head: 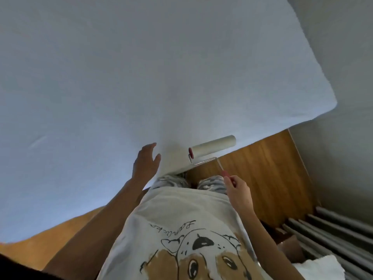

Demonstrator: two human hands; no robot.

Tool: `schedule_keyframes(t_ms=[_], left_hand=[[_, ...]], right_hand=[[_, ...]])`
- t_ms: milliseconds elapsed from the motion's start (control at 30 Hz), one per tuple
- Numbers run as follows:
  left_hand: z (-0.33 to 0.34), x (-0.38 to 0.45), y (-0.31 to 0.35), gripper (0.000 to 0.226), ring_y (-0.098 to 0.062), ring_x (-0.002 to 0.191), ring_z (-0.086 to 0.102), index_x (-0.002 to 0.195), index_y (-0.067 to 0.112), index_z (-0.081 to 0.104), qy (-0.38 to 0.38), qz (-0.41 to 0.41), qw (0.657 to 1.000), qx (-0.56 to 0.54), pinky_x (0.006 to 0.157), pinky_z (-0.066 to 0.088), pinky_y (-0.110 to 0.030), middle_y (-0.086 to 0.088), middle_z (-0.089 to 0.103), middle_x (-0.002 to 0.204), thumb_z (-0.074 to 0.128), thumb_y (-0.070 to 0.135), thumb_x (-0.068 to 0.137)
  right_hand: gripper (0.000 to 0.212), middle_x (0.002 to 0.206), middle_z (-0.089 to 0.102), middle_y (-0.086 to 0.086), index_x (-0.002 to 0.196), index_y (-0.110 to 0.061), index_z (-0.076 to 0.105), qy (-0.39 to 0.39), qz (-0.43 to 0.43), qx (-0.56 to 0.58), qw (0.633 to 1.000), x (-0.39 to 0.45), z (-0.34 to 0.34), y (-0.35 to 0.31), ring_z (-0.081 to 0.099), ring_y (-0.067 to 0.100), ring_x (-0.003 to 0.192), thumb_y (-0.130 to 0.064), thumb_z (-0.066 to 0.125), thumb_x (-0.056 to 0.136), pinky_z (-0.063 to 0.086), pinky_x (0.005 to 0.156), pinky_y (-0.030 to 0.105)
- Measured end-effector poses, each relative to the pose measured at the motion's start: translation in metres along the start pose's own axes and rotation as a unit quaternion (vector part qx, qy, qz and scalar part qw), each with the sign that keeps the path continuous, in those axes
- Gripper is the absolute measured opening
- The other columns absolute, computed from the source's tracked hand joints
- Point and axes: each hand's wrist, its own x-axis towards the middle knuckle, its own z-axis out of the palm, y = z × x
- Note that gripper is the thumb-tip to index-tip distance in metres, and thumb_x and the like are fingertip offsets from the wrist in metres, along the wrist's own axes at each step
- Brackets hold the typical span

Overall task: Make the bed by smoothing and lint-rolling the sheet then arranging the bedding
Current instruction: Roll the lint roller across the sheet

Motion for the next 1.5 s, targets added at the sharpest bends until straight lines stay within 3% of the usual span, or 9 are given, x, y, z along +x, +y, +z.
schedule_keyframes(t_ms=[133, 267, 400, 633, 867, 1133, 1300, 1400, 1500], left_hand=[[0.02, 0.003, -0.024, 0.046, -0.023, 0.138, 0.037, 0.145, 0.013, 0.04, 0.022, -0.074, 0.997, -0.002, 0.11, 0.033, -0.039, -0.006, 0.039, 0.151, 0.047, 0.025, 0.1], [0.046, 0.001, -0.061, 0.046, -0.024, 0.138, 0.037, 0.144, 0.012, 0.042, 0.055, -0.149, 0.987, -0.01, 0.11, 0.035, -0.041, -0.007, 0.041, 0.15, 0.049, 0.024, 0.1], [0.075, 0.023, -0.096, 0.047, -0.026, 0.142, 0.031, 0.145, 0.015, 0.04, 0.059, -0.188, 0.98, 0.017, 0.107, 0.038, -0.047, -0.007, 0.034, 0.154, 0.049, 0.025, 0.099], [0.132, 0.142, -0.143, 0.052, -0.036, 0.146, 0.017, 0.145, 0.009, 0.039, 0.193, -0.204, 0.958, 0.049, 0.114, 0.028, -0.051, -0.018, 0.022, 0.158, 0.055, 0.021, 0.096], [0.169, 0.233, -0.194, 0.057, -0.042, 0.145, 0.016, 0.151, 0.008, 0.029, 0.345, -0.251, 0.901, 0.081, 0.119, 0.007, -0.048, -0.027, 0.016, 0.157, 0.034, 0.026, 0.097], [0.187, 0.242, -0.209, 0.057, -0.039, 0.146, 0.015, 0.152, 0.009, 0.025, 0.4, -0.241, 0.873, 0.138, 0.119, 0.0, -0.038, -0.027, 0.016, 0.157, 0.032, 0.03, 0.099], [0.186, 0.243, -0.211, 0.057, -0.04, 0.146, 0.016, 0.152, 0.007, 0.026, 0.406, -0.237, 0.87, 0.149, 0.12, 0.002, -0.04, -0.028, 0.018, 0.156, 0.027, 0.032, 0.101], [0.185, 0.242, -0.213, 0.057, -0.041, 0.145, 0.017, 0.152, 0.007, 0.026, 0.406, -0.234, 0.87, 0.154, 0.12, 0.004, -0.041, -0.029, 0.018, 0.155, 0.029, 0.031, 0.1], [0.184, 0.241, -0.215, 0.058, -0.041, 0.145, 0.018, 0.151, 0.006, 0.026, 0.406, -0.233, 0.869, 0.16, 0.12, 0.005, -0.043, -0.03, 0.019, 0.155, 0.029, 0.031, 0.099]], right_hand=[[0.029, 0.063, 0.058, 0.001, 0.081, -0.013, 0.06, -0.07, -0.024, -0.052, 0.996, 0.044, 0.017, -0.018, 0.049, 0.011, 0.055, -0.036, 0.051, 0.097, 0.043, 0.055, 0.024], [0.025, 0.061, 0.055, -0.007, 0.082, -0.017, 0.056, -0.12, -0.074, -0.127, 0.982, 0.097, 0.046, -0.038, 0.049, 0.005, 0.05, -0.035, 0.049, 0.098, 0.039, 0.051, 0.013], [0.024, 0.065, 0.058, -0.005, 0.087, -0.018, 0.058, -0.141, -0.115, -0.146, 0.972, 0.162, 0.097, -0.054, 0.053, 0.008, 0.054, -0.035, 0.047, 0.099, 0.042, 0.054, 0.017], [0.025, 0.057, 0.05, -0.008, 0.084, -0.018, 0.056, -0.095, -0.216, -0.139, 0.962, 0.286, 0.179, -0.104, 0.045, 0.004, 0.043, -0.033, 0.045, 0.1, 0.034, 0.043, 0.014], [0.018, 0.058, 0.052, -0.004, 0.092, -0.017, 0.059, -0.094, -0.269, -0.115, 0.952, 0.375, 0.225, -0.15, 0.044, 0.007, 0.045, -0.027, 0.046, 0.099, 0.034, 0.043, 0.016], [0.016, 0.062, 0.054, 0.009, 0.109, -0.035, 0.055, -0.195, -0.328, -0.105, 0.918, 0.394, 0.268, -0.166, 0.045, 0.012, 0.049, -0.025, 0.046, 0.1, 0.036, 0.045, 0.022], [0.023, 0.059, 0.052, -0.008, 0.119, -0.026, 0.057, -0.209, -0.366, -0.136, 0.896, 0.389, 0.287, -0.183, 0.052, 0.018, 0.054, -0.023, 0.045, 0.101, 0.038, 0.048, 0.022], [0.033, 0.07, 0.054, -0.018, 0.133, -0.031, 0.053, -0.228, -0.376, -0.192, 0.877, 0.39, 0.299, -0.192, 0.053, 0.006, 0.062, -0.026, 0.04, 0.102, 0.041, 0.06, 0.021], [0.04, 0.105, 0.067, -0.015, 0.141, -0.037, 0.044, -0.234, -0.379, -0.255, 0.858, 0.389, 0.304, -0.19, 0.057, 0.007, 0.078, -0.029, 0.037, 0.103, 0.049, 0.077, 0.026]])
